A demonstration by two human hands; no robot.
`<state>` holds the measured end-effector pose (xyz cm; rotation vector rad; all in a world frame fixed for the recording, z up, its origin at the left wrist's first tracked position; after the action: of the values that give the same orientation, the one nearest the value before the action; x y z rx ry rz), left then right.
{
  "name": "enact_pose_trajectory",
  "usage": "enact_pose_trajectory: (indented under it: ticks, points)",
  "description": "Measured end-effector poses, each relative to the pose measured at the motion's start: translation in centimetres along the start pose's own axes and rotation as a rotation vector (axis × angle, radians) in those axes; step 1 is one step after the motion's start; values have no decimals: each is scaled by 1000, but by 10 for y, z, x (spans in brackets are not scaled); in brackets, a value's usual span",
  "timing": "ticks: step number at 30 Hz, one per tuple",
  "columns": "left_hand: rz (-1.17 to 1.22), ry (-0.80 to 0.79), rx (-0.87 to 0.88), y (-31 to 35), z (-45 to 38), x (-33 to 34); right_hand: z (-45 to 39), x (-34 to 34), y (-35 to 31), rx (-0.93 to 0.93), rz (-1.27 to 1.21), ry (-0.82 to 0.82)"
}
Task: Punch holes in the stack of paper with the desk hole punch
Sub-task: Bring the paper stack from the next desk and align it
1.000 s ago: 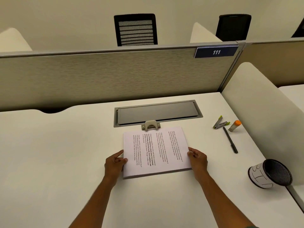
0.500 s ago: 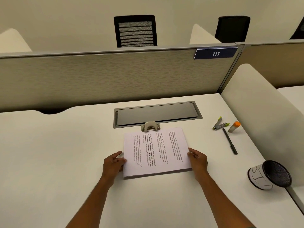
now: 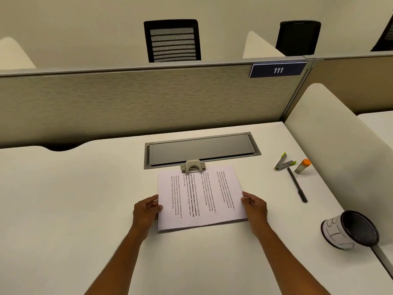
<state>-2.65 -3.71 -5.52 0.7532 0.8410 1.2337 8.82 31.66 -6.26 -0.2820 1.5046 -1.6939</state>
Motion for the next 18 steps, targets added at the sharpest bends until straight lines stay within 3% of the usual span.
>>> enact_pose_trajectory:
  ticks: [18]
  points:
    - [-68, 12, 25, 6, -1, -3, 0, 6, -8, -17, 52, -2]
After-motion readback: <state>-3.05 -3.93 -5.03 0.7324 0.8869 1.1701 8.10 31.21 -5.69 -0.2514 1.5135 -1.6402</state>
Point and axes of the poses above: each hand's wrist, its own z-axis away from the middle knuckle, its own x-axis out of the palm, y = z × x, the point moved 5 cm from there along -z, towards the middle knuckle, and after that the axes turned 4 degrees about -x, right-handed, at the moved point
